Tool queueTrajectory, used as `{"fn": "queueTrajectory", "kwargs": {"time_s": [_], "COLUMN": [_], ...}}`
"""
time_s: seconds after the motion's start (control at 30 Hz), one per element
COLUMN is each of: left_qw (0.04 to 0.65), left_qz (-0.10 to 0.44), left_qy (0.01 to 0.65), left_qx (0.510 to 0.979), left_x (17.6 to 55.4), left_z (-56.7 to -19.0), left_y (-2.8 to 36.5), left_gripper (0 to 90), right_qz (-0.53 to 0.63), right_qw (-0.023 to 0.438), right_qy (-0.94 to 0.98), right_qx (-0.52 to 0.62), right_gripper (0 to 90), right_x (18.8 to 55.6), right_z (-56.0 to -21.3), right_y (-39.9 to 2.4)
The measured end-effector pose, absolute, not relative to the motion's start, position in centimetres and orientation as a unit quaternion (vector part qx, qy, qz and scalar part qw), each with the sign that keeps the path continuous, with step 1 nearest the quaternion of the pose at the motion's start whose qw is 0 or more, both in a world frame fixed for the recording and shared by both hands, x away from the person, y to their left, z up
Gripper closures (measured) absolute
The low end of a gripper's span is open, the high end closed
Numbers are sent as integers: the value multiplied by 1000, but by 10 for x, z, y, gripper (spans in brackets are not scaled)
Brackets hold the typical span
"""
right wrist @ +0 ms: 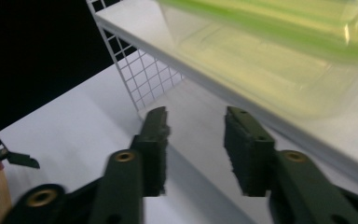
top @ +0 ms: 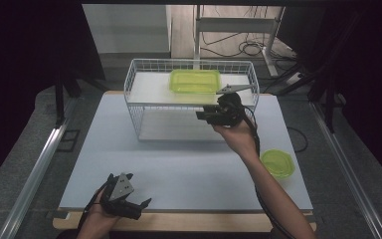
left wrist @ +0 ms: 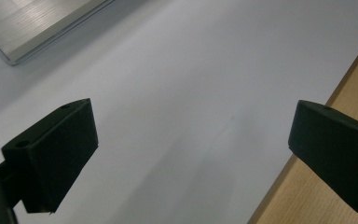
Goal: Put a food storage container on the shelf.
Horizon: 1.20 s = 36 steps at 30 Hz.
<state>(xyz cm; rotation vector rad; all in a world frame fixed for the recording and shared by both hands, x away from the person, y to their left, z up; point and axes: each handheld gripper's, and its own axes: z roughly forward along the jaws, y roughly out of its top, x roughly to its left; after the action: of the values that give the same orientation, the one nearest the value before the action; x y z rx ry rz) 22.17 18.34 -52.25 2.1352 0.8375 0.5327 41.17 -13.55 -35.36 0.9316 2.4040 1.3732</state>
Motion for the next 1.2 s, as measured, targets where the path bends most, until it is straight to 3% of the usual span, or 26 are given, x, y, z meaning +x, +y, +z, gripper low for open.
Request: {"fn": "queueTrajectory", "kwargs": {"time_s": [0.2, 0.4, 1.2], "left_qw": [390, 397, 419], "left_qz": [221, 221, 186], "left_qy": [334, 339, 335], "left_qx": [829, 824, 823], "left_x": [221, 221, 222], "left_z": [-522, -522, -518], "left_y": [184, 185, 186], "left_gripper": [43, 44, 48], "right_qz": [468, 468, 468], "right_qw": [118, 123, 140], "right_qy": [820, 820, 816], "right_qx": [309, 305, 310], "right_gripper": [375, 286, 156], "right_x": [392, 373, 309], "right_z": [-362, -369, -425], "right_y": [-143, -152, -198]}}
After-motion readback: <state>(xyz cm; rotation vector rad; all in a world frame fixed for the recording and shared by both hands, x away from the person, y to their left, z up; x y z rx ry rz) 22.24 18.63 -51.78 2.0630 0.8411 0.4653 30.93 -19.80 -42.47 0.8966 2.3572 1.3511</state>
